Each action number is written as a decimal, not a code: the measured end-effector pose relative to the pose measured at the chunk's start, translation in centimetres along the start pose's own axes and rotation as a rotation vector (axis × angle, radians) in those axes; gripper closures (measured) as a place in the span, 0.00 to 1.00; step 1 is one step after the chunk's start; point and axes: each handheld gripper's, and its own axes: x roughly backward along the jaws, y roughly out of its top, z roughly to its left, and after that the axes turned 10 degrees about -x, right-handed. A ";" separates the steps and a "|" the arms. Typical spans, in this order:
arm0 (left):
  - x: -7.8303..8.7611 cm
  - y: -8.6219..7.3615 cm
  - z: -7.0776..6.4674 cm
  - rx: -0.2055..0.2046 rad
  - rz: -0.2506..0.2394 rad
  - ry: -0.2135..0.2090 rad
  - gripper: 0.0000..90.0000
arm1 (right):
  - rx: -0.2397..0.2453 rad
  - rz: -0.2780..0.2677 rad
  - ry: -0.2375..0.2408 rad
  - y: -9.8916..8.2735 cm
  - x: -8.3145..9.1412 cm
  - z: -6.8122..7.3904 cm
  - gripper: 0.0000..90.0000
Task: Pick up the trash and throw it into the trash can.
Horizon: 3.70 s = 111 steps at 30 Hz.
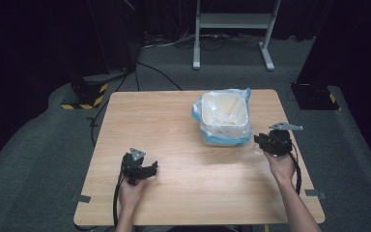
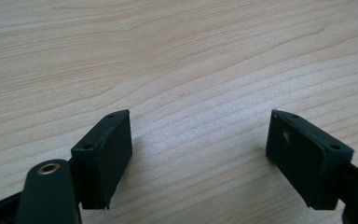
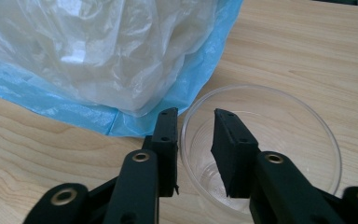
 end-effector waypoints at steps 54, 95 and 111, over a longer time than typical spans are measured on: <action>0.0 0.0 0.0 -0.001 0.000 -0.001 0.25 | 0.106 -0.079 0.015 4.1 6.4 0.8 0.95; 0.0 0.0 0.0 -0.001 -0.001 -0.001 0.25 | 0.168 -0.134 0.100 10.4 9.2 3.8 0.95; 0.0 0.0 0.0 -0.002 0.000 0.000 0.25 | 0.227 -0.128 0.134 12.2 7.7 6.8 0.95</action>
